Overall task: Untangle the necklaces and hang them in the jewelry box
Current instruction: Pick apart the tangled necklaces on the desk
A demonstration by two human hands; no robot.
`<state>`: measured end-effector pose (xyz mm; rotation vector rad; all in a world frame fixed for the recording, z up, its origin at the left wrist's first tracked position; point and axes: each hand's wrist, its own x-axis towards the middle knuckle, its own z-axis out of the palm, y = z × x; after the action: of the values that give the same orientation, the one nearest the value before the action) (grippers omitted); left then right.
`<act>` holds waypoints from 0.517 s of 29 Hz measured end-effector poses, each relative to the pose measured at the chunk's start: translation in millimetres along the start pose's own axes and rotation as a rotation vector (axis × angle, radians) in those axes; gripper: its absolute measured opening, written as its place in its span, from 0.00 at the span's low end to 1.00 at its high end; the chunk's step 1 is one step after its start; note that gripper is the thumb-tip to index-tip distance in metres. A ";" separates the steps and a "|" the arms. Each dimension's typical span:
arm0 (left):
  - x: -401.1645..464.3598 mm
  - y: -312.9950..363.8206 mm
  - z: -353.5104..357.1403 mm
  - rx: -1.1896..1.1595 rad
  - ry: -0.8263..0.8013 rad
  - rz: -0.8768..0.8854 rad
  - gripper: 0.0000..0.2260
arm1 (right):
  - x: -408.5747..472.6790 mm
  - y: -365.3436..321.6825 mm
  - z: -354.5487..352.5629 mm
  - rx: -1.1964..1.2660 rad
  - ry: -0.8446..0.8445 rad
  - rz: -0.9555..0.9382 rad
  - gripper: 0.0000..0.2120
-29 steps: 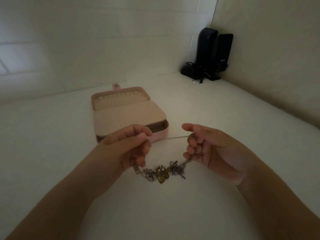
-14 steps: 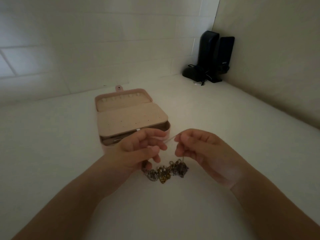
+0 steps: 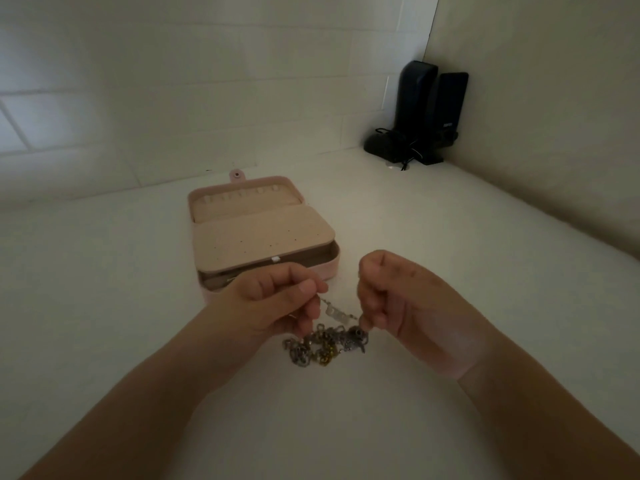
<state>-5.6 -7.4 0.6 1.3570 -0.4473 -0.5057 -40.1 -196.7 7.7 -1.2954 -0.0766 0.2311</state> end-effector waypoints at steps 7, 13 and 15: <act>0.1 -1.0 -0.6 -0.089 -0.037 0.047 0.09 | -1.3 6.3 3.1 -0.321 -0.114 0.051 0.05; 1.8 -2.8 3.0 0.243 0.088 -0.005 0.09 | 0.7 4.0 -4.0 -0.148 -0.056 -0.150 0.02; 1.5 -6.3 4.2 0.515 0.091 0.005 0.08 | 2.2 2.6 -9.3 -0.044 -0.040 -0.216 0.07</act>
<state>-7.4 -12.5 -4.9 1.8641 -0.5269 -0.3319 -36.6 -204.3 2.5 -1.3155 -0.2557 0.0708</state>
